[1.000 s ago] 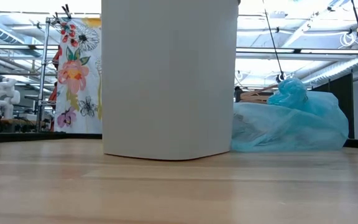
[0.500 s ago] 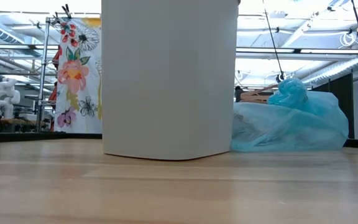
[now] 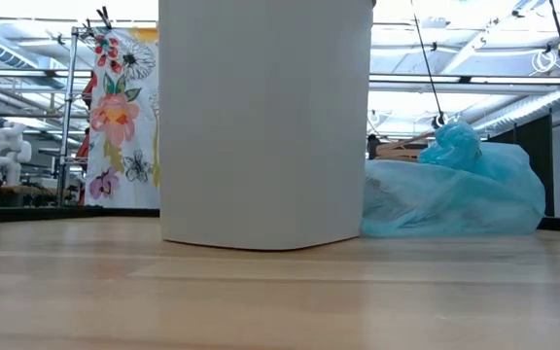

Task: Place trash/remove bag and relplace
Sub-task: Insert the new blue trash bag into the white trash bin

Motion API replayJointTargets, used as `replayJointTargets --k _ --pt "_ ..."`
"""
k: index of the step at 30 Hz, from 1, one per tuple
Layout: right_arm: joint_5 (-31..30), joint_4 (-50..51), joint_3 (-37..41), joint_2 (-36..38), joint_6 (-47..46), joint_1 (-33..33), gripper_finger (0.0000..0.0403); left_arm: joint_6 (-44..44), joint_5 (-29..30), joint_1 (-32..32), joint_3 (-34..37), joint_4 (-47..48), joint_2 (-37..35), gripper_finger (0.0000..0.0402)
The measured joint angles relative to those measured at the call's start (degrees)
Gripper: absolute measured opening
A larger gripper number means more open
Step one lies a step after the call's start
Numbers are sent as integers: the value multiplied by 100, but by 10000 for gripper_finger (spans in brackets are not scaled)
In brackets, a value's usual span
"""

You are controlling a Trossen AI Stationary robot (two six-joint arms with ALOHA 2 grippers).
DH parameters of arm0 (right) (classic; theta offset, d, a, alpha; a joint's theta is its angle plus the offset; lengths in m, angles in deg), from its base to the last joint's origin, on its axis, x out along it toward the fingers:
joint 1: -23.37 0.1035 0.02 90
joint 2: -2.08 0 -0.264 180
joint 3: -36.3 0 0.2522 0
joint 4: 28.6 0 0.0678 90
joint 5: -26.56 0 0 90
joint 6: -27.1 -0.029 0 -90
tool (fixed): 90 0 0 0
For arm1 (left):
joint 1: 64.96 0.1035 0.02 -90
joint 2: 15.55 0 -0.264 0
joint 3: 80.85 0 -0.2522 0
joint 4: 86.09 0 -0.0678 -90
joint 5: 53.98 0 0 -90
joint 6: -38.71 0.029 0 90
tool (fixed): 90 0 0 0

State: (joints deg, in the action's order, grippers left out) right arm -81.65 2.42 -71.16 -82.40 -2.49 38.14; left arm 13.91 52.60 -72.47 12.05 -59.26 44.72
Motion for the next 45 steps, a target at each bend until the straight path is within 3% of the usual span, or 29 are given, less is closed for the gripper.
replayJointTargets --k 3,5,10,17,23,26,29,35,41,45 --pt "-112 -169 2 -113 59 -3 30 -165 -29 0 0 -310 -2 1" --pt "-119 -628 2 -220 251 -3 10 -179 -38 0 0 -526 -4 1" --pt "-127 -1655 2 -486 625 -3 1 -145 -165 141 0 -618 37 1" --pt "-514 -2055 0 -738 1185 -24 0 -160 -190 267 0 -279 42 0" --pt "-1631 -1630 4 -793 1213 -244 0 -195 -1253 267 0 -242 116 0" --pt "-2212 -1506 9 -699 1281 -344 0 -264 -1455 260 0 -164 107 0" --pt "-2674 -1552 9 -570 1471 -396 0 -337 -1458 265 0 81 109 0" --pt "-2985 -1537 4 -420 1529 -429 0 -291 -1363 376 0 622 74 2" --pt "-3728 -1203 4 -163 1526 -197 0 139 -520 714 0 1365 74 8" --pt "-3563 -1010 2 -27 1227 -70 0 298 -482 895 0 1491 79 9"
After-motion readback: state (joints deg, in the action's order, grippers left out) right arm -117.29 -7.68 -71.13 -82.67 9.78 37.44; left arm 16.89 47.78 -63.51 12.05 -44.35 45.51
